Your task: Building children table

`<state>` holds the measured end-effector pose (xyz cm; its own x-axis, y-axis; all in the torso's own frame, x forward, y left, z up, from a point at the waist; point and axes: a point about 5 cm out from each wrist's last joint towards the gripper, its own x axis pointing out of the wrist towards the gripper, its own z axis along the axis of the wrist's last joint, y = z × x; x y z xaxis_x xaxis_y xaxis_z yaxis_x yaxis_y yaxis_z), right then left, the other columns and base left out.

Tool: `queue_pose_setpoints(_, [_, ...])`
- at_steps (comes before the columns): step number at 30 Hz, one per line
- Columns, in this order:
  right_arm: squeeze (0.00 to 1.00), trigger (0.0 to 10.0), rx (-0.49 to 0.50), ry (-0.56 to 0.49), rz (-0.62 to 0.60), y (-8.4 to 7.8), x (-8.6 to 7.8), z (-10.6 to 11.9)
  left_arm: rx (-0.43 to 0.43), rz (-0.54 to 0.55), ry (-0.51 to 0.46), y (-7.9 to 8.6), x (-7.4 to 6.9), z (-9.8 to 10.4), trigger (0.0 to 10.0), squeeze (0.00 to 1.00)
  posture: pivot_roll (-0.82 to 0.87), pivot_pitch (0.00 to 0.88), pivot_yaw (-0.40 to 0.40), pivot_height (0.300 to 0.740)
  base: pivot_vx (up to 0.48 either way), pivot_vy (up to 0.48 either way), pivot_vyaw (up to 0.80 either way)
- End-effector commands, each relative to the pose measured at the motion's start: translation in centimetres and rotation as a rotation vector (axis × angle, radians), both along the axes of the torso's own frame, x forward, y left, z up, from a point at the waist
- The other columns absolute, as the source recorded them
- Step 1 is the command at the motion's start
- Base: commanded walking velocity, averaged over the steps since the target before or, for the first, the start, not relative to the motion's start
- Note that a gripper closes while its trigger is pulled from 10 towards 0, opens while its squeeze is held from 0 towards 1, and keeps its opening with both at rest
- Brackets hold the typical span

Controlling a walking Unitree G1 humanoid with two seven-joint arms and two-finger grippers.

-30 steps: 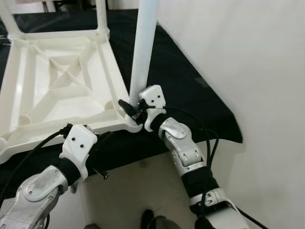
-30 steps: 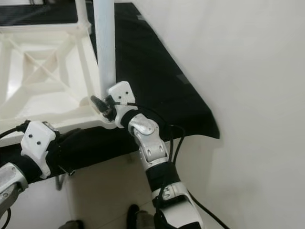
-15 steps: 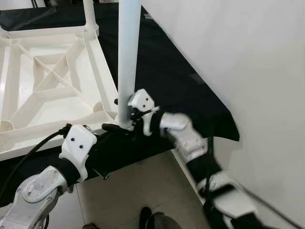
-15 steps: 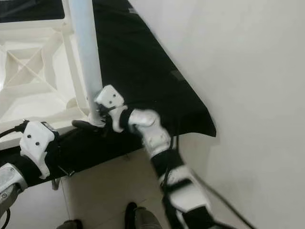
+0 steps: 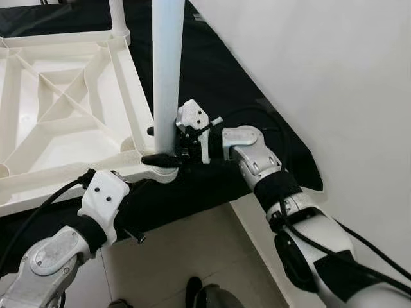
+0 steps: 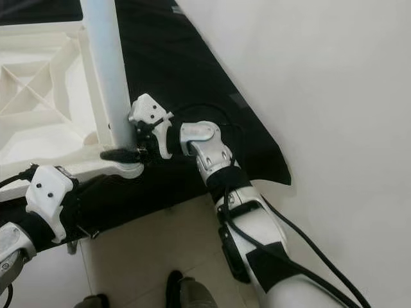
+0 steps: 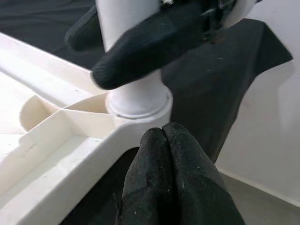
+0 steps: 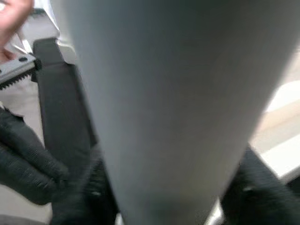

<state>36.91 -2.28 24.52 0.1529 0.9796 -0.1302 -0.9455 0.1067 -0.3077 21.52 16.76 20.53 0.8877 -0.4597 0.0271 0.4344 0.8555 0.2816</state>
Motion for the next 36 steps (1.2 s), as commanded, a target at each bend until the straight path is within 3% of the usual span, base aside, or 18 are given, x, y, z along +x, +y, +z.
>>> queue_pose_setpoints(1, [0.0,0.0,0.01,-0.006,0.001,0.2,0.1,0.2,-0.009,-0.028,0.032,-0.5,-0.5,-0.5,10.0,0.0,0.15,0.272,-0.184,0.74,0.0,0.0,0.0])
queue_pose_setpoints(13, [0.0,0.0,-0.046,-0.01,-0.136,-2.4,1.2,-1.1,-0.015,-0.034,0.04,-0.5,-0.6,-0.5,10.0,0.0,0.13,0.275,-0.182,0.74,0.0,0.0,0.0])
queue_pose_setpoints(15, [0.0,0.0,0.1,0.143,-0.719,-3.8,2.1,-4.5,-0.006,-0.026,0.036,-0.3,-0.7,-0.4,10.0,0.0,0.15,0.281,-0.207,0.74,0.0,0.0,0.0])
queue_pose_setpoints(16, [0.0,0.0,0.1,0.143,-0.719,-3.8,2.1,-4.5,-0.006,-0.026,0.036,-0.3,-0.7,-0.4,10.0,0.0,0.15,0.281,-0.207,0.74,0.0,0.0,0.0])
queue_pose_setpoints(17, [0.0,0.0,0.071,0.166,-0.835,-4.3,0.4,-6.9,-0.006,-0.019,0.032,-0.1,-0.7,-0.2,10.0,0.0,0.15,0.292,-0.202,0.74,0.0,0.0,0.0])
queue_pose_setpoints(18, [0.0,0.0,0.066,0.235,-0.886,-3.7,-2.2,-9.1,0.004,-0.007,0.032,0.3,-0.7,-0.2,10.0,0.0,0.13,0.295,-0.17,0.74,0.0,0.0,0.0])
queue_pose_setpoints(20, [0.0,0.0,0.066,0.235,-0.886,-3.7,-2.2,-9.1,0.004,-0.007,0.032,0.3,-0.7,-0.2,10.0,0.0,0.13,0.295,-0.17,0.74,0.0,0.0,0.0])
queue_pose_setpoints(21, [0.0,0.0,0.045,0.236,-0.795,-2.3,-4.1,-9.6,0.002,-0.004,0.033,0.5,-0.7,-0.3,10.0,0.0,0.12,0.273,-0.157,0.74,0.0,0.0,0.0])
queue_pose_setpoints(22, [0.0,0.0,0.045,0.236,-0.795,-2.3,-4.1,-9.6,0.002,-0.004,0.033,0.5,-0.7,-0.3,10.0,0.0,0.12,0.273,-0.157,0.74,0.0,0.0,0.0])
queue_pose_setpoints(23, [0.0,0.0,0.051,0.23,-0.729,-1.3,-4.4,-9.3,-0.001,-0.008,0.038,0.4,-0.5,-0.4,10.0,0.0,0.11,0.271,-0.153,0.74,0.0,0.0,0.0])
queue_pose_setpoints(26, [0.0,0.0,0.063,0.22,-0.651,0.3,-3.2,-8.3,-0.008,-0.029,0.036,-0.1,-0.2,-0.5,10.0,0.0,0.12,0.261,-0.169,0.74,0.0,0.0,0.0])
queue_pose_setpoints(27, [0.0,10.0,0.084,0.213,-0.647,0.6,-2.3,-7.6,-0.009,-0.033,0.031,-0.3,-0.1,-0.5,10.0,0.0,0.12,0.257,-0.177,0.74,0.0,0.0,0.0])
queue_pose_setpoints(30, [0.0,10.0,0.096,0.208,-0.645,0.8,-1.8,-7.2,-0.009,-0.034,0.028,-0.3,-0.1,-0.4,10.0,0.0,0.12,0.256,-0.179,0.74,0.0,0.0,0.0])
queue_pose_setpoints(31, [1.0,10.0,0.125,0.212,-0.583,1.1,-1.5,-6.5,-0.008,-0.024,0.023,-0.2,-0.1,-0.4,10.0,0.0,0.12,0.251,-0.182,0.74,0.0,0.0,0.0])
queue_pose_setpoints(36, [1.0,10.0,0.154,0.194,-0.447,1.3,-1.7,-4.3,-0.007,-0.013,0.014,0.1,0.0,-0.2,10.0,0.0,0.11,0.247,-0.183,0.74,0.0,0.0,0.0])
